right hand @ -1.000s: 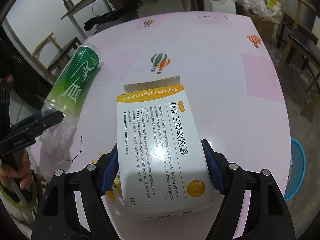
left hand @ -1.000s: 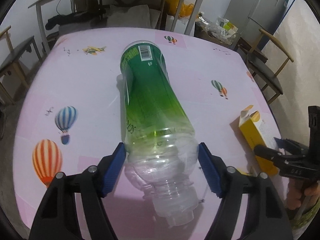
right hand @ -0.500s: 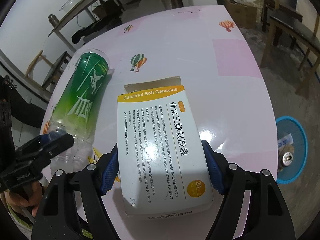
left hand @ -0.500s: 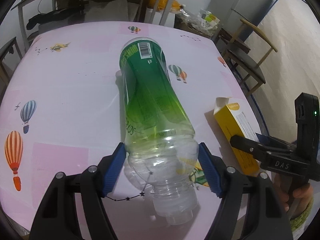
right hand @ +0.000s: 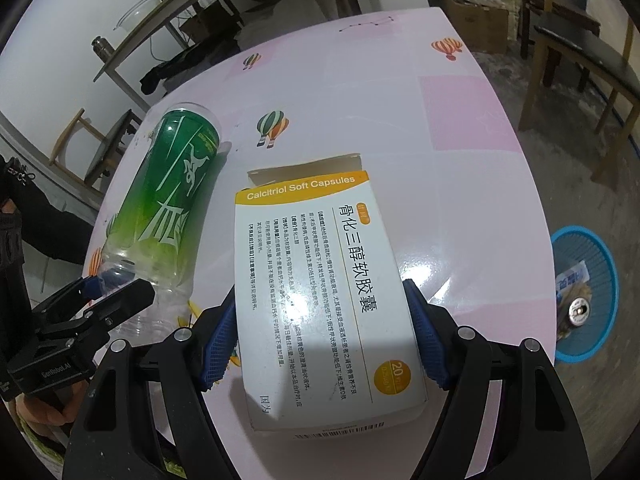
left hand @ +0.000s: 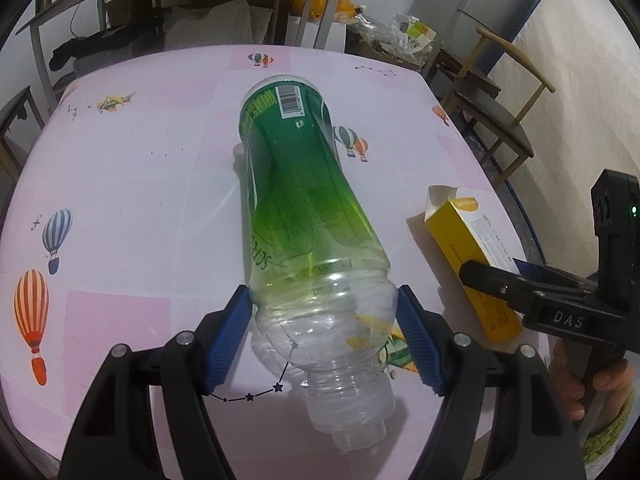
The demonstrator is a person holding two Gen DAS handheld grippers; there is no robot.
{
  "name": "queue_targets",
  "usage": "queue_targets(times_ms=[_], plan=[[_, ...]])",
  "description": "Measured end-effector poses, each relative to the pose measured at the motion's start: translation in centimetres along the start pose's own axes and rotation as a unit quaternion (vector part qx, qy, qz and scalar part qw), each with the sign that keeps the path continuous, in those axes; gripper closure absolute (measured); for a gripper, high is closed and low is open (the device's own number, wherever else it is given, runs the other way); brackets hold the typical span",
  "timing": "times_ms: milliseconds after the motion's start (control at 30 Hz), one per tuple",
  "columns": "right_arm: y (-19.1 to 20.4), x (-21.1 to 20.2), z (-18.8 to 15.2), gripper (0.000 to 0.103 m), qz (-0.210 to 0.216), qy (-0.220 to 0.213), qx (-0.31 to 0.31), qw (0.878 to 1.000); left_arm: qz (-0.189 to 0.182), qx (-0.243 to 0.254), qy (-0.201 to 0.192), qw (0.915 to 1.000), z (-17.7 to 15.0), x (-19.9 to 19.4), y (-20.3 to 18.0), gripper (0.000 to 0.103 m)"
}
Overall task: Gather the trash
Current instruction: 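Grasp the green plastic bottle with the left tool while the right tool holds the box, then lift the bottle with the left tool while the right tool lifts the box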
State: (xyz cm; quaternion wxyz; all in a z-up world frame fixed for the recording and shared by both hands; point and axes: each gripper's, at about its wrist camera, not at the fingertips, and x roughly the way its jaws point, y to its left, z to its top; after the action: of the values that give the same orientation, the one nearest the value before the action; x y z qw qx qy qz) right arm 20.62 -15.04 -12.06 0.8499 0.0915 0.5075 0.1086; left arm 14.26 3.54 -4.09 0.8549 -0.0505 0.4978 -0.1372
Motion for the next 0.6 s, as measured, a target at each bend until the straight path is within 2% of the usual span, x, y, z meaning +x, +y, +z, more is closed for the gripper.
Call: queue_targets(times_ms=[600], plan=[[-0.58, -0.2, 0.1, 0.031, 0.007, 0.003, 0.01, 1.0, 0.016, 0.014, -0.003, 0.9998, -0.06, 0.51, -1.09, 0.032]])
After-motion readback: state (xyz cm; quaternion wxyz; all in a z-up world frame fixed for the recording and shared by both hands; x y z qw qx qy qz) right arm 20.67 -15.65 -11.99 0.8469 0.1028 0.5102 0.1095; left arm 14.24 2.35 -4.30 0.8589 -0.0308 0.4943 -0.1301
